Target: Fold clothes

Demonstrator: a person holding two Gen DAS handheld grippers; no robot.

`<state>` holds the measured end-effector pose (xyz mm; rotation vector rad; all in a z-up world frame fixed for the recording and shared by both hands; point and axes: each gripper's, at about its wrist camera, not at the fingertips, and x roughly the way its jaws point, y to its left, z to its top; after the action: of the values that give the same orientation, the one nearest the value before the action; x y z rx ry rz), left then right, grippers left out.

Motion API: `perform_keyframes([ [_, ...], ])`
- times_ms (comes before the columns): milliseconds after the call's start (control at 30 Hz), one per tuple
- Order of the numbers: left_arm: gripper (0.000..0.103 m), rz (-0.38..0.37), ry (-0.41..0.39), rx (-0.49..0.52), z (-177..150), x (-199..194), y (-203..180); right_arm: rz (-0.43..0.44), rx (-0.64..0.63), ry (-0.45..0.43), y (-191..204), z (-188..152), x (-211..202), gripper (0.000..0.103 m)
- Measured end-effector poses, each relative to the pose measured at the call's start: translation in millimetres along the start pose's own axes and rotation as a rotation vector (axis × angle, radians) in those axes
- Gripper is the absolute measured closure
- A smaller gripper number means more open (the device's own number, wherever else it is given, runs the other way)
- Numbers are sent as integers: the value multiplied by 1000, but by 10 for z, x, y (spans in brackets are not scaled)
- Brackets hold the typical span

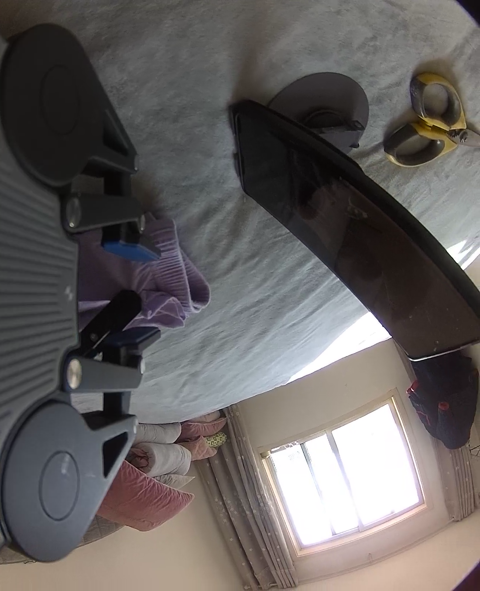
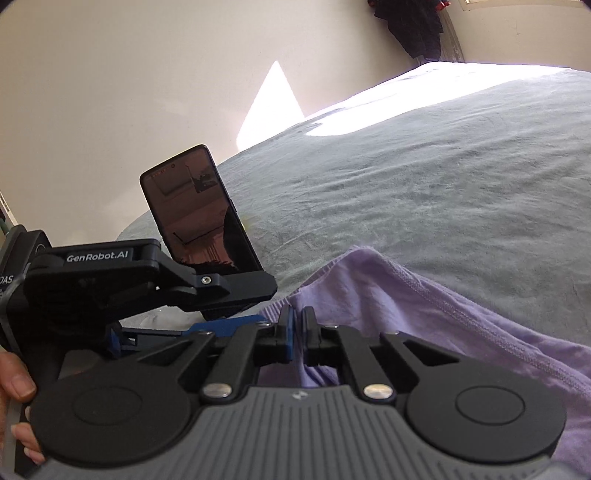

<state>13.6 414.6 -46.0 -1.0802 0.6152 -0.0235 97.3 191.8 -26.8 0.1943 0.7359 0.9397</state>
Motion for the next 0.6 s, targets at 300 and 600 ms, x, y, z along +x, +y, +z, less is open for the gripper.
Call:
perform_keyframes([
  [300,63,10,1,6,-1,-10,17,43,123,8,-107,54,-9,98],
  [600,63,12,30,23,-45,68,-15,-41,40,-2,-40,7,-147,85],
])
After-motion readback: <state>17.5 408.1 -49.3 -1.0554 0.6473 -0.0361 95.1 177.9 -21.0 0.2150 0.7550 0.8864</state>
